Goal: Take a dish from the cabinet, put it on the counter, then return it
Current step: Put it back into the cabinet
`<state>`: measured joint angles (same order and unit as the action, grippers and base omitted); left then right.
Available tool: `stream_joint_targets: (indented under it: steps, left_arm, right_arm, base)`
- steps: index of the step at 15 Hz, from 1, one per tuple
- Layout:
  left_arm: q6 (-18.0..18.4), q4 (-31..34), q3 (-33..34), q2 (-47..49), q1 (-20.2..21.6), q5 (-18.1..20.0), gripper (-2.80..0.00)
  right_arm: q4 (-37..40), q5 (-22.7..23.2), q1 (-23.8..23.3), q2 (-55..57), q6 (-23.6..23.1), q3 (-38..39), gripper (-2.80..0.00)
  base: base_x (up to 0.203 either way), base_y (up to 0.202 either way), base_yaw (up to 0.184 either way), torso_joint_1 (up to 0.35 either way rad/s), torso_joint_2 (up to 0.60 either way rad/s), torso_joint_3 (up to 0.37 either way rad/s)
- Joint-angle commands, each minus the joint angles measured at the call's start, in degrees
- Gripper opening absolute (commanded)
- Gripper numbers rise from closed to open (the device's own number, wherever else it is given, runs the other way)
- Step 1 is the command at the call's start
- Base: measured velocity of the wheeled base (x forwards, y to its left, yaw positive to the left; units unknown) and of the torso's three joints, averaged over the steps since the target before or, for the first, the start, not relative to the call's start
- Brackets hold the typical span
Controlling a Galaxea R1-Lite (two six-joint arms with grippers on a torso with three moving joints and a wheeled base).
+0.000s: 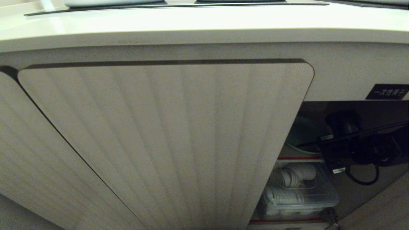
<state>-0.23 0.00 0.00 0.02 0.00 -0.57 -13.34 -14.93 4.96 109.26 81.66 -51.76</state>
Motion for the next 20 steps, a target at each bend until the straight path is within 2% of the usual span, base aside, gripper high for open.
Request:
stream_joint_targets:
  steps: [1,12,20]
  left_arm:
    - [0.0,0.0,0.0,0.0,0.0,0.0,-2.80]
    - [0.0,0.0,0.0,0.0,0.0,0.0,-2.80]
    - [0.0,0.0,0.0,0.0,0.0,0.0,-2.80]
  right_arm:
    - [-0.3,-0.2,0.0,-0.2,0.4,0.0,0.00]
    - [0.2,-0.2,0.0,-1.8,-0.2,0.7,0.00]
    - [0.0,-0.1,0.0,-3.9,-3.4,2.7,0.00]
  base:
    - [0.000,0.000,0.000,0.000,0.00,0.000]
    - [0.000,0.000,0.000,0.000,0.00,0.000]
    - [0.000,0.000,0.000,0.000,0.00,0.000]
